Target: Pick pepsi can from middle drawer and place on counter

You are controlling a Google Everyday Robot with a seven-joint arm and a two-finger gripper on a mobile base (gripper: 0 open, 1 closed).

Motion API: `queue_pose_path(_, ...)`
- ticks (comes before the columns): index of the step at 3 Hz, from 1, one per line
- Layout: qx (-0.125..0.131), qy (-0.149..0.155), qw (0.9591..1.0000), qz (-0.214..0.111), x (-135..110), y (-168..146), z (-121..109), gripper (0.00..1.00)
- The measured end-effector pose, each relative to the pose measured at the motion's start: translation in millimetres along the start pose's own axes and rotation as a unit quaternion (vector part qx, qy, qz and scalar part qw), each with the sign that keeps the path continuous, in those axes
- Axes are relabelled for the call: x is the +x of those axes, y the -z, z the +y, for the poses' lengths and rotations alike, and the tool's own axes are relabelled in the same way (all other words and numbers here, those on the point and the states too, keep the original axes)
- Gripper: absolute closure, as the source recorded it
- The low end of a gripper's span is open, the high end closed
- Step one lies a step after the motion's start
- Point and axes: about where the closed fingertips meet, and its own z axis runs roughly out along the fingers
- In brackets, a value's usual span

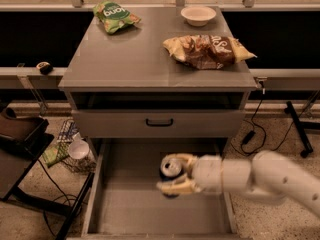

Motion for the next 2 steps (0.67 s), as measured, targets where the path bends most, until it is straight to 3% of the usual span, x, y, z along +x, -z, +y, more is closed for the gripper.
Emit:
queue_pose_path(1,0.018,0.020,0.9996,-0.008,-101.4,28.5,-41.3,1.00)
queue_pose_path(2,0.031,0.042,0.9983,-0.027,-191.4,22.2,-81.4,1.00)
